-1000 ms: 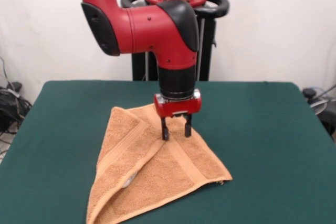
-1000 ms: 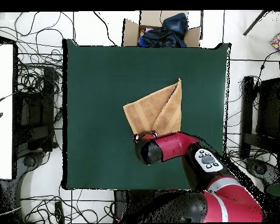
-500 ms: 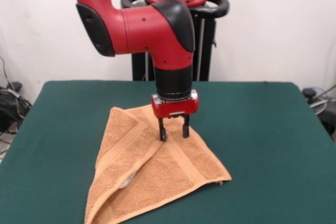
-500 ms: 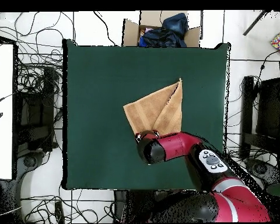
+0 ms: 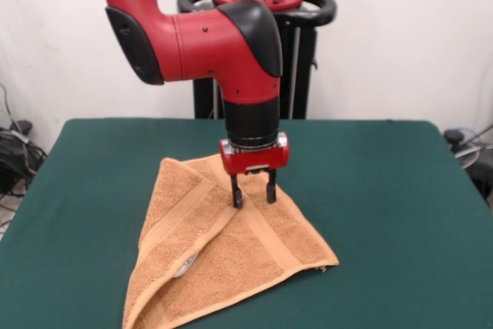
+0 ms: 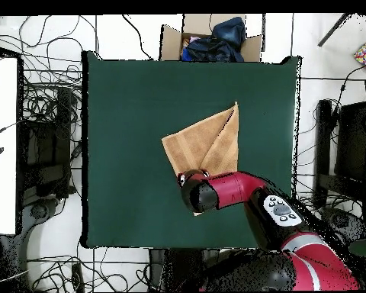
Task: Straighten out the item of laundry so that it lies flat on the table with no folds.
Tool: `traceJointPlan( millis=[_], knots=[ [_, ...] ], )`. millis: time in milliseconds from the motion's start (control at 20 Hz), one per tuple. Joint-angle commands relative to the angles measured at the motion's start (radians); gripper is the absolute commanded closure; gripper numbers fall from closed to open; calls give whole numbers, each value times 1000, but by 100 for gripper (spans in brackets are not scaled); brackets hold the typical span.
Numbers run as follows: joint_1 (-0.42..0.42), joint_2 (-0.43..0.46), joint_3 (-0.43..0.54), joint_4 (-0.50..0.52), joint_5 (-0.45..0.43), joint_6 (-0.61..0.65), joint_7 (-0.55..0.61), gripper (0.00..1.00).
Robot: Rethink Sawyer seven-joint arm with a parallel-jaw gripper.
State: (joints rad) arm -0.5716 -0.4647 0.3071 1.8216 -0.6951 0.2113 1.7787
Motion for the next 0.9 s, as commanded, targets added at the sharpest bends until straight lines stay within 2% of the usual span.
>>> traceJointPlan(
  millis=[50,300,550,900],
  knots=[
    [-24,19,47,-157,-65,94,-111,0],
    [-36,16,66,-165,-62,114,-139,0],
    [-126,34,143,-193,-48,220,-272,0],
    [-195,23,193,-200,-63,276,-328,0]
  ],
)
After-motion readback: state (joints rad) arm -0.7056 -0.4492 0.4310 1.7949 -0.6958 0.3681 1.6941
